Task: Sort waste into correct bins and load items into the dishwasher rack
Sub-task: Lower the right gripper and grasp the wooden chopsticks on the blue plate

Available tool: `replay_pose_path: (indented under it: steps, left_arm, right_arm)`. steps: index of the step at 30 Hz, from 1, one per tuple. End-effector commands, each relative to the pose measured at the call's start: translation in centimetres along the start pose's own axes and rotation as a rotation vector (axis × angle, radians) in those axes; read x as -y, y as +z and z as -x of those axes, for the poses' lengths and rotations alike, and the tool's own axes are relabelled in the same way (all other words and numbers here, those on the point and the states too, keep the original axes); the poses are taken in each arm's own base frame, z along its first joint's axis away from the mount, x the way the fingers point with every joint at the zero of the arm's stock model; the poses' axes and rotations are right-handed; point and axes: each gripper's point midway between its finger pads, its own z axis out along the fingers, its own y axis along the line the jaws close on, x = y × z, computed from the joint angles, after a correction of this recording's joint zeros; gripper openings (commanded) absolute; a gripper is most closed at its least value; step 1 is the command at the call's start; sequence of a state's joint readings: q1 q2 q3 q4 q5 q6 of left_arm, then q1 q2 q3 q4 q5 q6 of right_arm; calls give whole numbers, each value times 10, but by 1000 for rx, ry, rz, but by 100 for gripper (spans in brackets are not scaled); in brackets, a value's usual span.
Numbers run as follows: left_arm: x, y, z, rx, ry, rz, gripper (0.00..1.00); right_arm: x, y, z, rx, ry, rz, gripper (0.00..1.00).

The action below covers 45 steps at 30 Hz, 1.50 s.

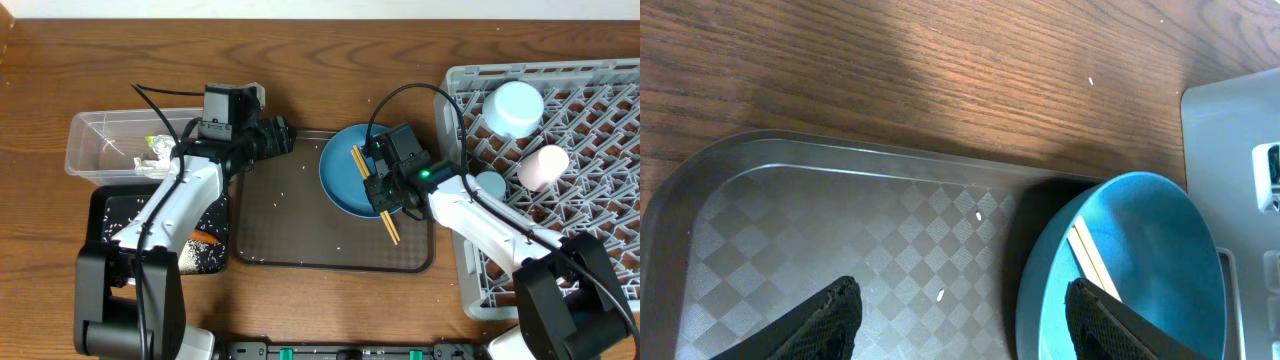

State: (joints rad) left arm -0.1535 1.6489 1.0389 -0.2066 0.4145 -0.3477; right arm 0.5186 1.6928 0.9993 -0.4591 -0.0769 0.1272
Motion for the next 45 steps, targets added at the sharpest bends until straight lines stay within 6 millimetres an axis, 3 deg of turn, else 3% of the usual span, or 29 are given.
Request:
replay_pose_path:
  steps: [1,14,19,24,32,35,45]
  left_arm:
    - [-2,0,-2,-3,-2,9,68]
    - [-1,0,-2,-2,-2,9,69]
    - [-2,0,-2,-2,-2,9,69]
    - [-2,0,-2,-2,-2,9,69]
    - [-2,0,-2,-2,-2,9,69]
    - [-1,0,-2,-2,-2,9,69]
    - [-1,0,-1,1,-1,7,69]
  right_arm:
    - [1,8,-22,-61,0,-13,22]
    - [18,7,-16,-37,-30,-115,30]
    - [20,7,-15,-33,-53,-126,38]
    - [19,7,-8,-5,-53,-123,38]
    - [19,7,-7,1,-53,-122,18]
    - [19,7,-6,1,-53,-122,2]
    - [17,-3,5,38,-24,-117,1]
